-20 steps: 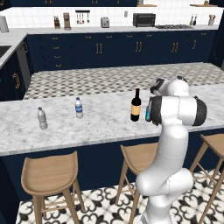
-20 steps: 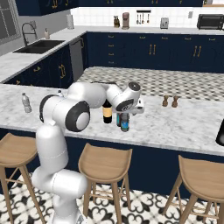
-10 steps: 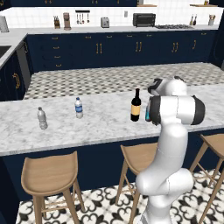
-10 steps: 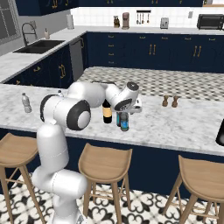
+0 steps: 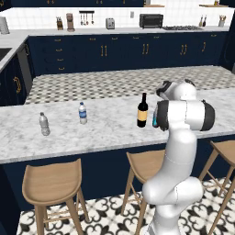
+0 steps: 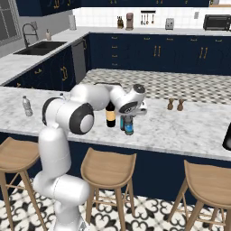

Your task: Move the plastic bottles in the middle to the plastics group, and the glass bottles in the middle to the glass group.

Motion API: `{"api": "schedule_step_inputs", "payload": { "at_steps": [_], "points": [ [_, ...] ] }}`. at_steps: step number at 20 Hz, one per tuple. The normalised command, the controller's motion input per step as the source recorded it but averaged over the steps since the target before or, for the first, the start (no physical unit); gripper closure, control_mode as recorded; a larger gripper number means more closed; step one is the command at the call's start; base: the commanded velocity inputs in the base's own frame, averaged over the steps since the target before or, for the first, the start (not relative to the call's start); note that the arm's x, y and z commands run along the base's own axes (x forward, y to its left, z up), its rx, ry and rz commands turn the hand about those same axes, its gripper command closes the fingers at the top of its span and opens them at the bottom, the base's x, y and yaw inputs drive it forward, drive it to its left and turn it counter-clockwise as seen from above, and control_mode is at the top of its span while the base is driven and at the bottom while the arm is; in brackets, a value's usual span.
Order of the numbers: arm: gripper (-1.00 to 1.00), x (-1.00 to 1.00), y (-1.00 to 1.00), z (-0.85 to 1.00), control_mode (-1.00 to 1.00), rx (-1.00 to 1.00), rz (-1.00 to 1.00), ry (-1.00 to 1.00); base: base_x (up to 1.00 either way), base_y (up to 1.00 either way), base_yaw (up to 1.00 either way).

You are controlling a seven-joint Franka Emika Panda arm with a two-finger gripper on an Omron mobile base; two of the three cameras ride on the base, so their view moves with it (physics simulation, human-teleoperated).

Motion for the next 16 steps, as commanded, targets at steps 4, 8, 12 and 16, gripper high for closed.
{"api": "schedule_step_inputs", "payload": {
  "at_steps": [4,8,12,16],
  "points": [
    [1.0,-0.49,-0.1,0.33,-1.0,0.09,0.18,-0.01,0.0,0.0,0.0],
    [1.0,-0.6,0.0,0.35,-1.0,0.0,0.07,0.0,0.0,0.0,0.0],
    [1.0,-0.71,0.0,0.31,-1.0,0.04,0.01,-0.03,0.0,0.0,0.0],
    [1.0,-0.75,0.2,0.21,-1.0,0.1,0.0,-0.02,0.0,0.0,0.0]
  ]
}}
